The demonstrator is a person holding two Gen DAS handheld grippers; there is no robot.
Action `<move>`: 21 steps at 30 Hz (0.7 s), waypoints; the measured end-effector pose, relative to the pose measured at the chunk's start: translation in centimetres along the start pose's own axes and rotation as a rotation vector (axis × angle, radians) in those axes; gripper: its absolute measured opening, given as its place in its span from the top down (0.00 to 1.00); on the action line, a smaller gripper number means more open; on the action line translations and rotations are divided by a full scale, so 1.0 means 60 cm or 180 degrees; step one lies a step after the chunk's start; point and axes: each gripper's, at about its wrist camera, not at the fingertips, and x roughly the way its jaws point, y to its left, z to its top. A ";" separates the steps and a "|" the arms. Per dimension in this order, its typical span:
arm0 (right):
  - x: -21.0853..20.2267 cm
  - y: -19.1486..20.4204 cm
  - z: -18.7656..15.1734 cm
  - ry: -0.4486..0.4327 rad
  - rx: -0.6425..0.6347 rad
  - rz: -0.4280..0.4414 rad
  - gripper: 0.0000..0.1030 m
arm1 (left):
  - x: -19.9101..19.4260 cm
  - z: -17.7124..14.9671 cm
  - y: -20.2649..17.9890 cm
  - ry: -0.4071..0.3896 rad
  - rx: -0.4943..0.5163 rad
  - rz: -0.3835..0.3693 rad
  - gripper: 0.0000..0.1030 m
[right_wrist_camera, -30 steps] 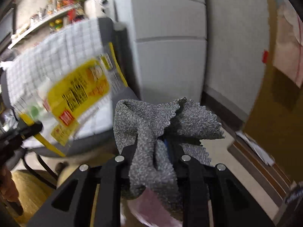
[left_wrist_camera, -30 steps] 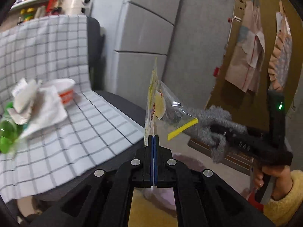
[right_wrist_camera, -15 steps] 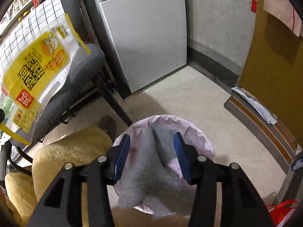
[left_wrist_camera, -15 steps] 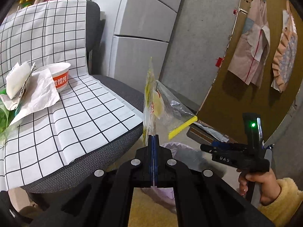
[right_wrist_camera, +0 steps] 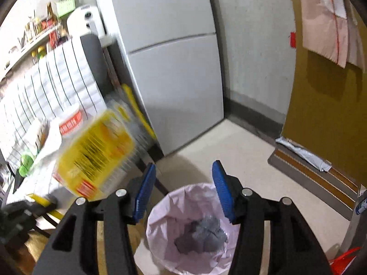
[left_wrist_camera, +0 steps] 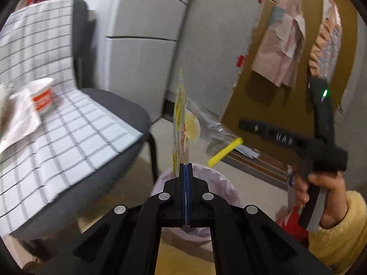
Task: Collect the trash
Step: 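Carry both items to the pink-lined bin while the right gripper drops the glove in, then open the left gripper over the bin to drop the yellow bag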
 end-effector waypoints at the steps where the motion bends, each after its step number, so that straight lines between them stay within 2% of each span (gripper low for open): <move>1: -0.006 -0.006 0.003 -0.0036 0.0012 -0.0013 0.50 | 0.010 0.000 -0.007 0.0040 0.0021 -0.0048 1.00; 4: -0.017 -0.020 0.007 -0.0090 0.0044 -0.0060 0.50 | 0.043 -0.004 -0.026 0.0181 0.0076 -0.0156 1.00; 8: -0.011 -0.052 0.003 -0.0076 0.0152 -0.0103 0.50 | 0.089 -0.013 -0.040 0.0420 0.0119 -0.0201 0.93; 10: -0.007 -0.061 0.000 -0.0041 0.0195 -0.0120 0.49 | 0.113 -0.018 -0.043 0.0541 0.0112 -0.0178 0.83; 12: 0.000 -0.069 -0.006 0.0004 0.0224 -0.0127 0.49 | 0.126 -0.024 -0.041 0.0601 0.0104 -0.0141 0.63; 13: 0.003 -0.071 -0.007 0.0021 0.0232 -0.0130 0.49 | 0.130 -0.026 -0.040 0.0618 0.0089 -0.0114 0.61; 18: 0.014 -0.065 -0.014 0.0093 0.0221 -0.0090 0.49 | 0.112 -0.030 -0.019 0.0563 0.0023 0.0091 0.61; 21: 0.015 -0.050 -0.014 0.0102 0.0179 -0.0035 0.49 | 0.087 -0.029 0.003 0.0501 -0.0039 0.0336 0.61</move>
